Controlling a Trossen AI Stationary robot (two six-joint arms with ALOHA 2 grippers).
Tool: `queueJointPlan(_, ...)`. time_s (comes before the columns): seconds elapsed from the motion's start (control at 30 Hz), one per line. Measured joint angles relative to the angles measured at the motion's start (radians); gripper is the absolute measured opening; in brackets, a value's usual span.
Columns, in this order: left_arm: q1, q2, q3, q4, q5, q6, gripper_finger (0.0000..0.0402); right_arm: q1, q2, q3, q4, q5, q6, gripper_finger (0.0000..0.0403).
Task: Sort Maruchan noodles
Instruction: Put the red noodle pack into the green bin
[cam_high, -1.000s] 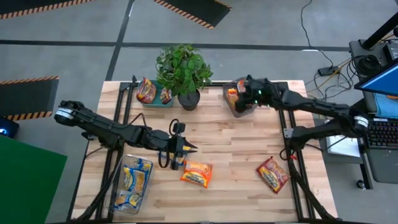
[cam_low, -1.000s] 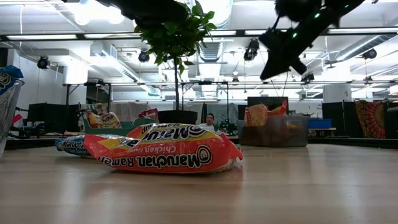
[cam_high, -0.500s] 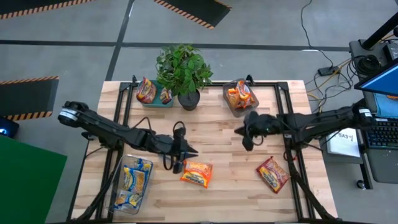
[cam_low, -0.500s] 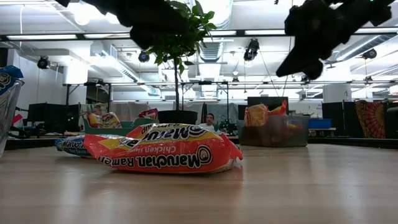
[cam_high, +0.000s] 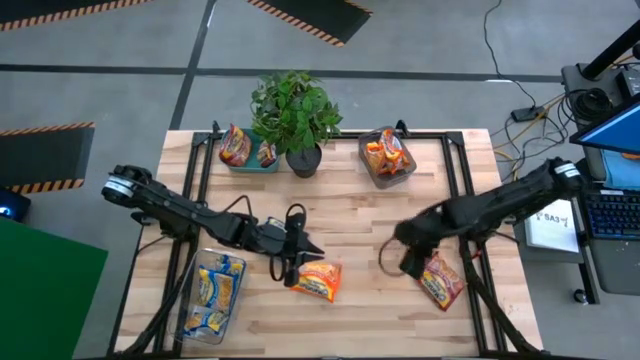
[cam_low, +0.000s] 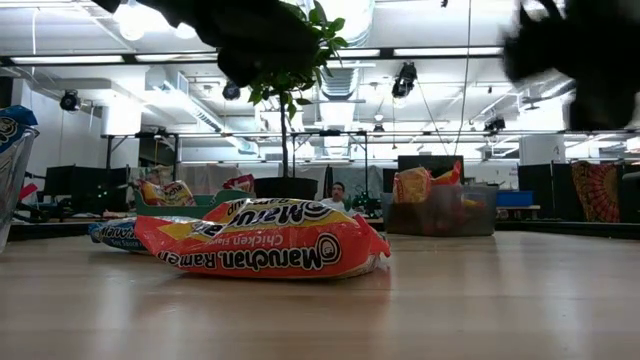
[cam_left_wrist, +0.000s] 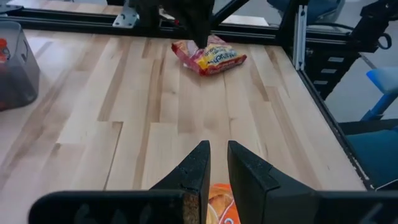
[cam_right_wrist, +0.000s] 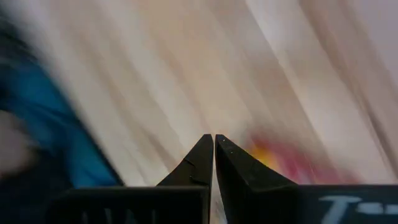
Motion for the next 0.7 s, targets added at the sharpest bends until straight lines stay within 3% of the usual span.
queueJointPlan(0.17,0.000,0.000,0.004,0.004,-0.002,0.009,0.0037,0.128,0.155,0.090,-0.478,-0.095,0.070,0.0009)
queueJointPlan(0.27,0.000,0.000,0.004,0.006,-0.002,0.008,0.0037,0.177,0.229,0.109,-0.609,-0.098,0.082,0.0009)
queueJointPlan(0.4,0.000,0.000,0.004,0.005,-0.002,0.002,0.0037,0.220,0.287,0.094,-0.581,-0.128,0.082,0.0009)
queueJointPlan(0.6,0.000,0.000,0.004,0.005,-0.003,0.002,0.0037,0.230,0.355,0.065,-0.376,-0.138,0.056,0.0009)
queueJointPlan(0.7,0.000,-0.001,0.004,0.005,-0.003,0.002,0.0037,0.227,0.384,0.070,-0.233,-0.059,-0.001,0.0009)
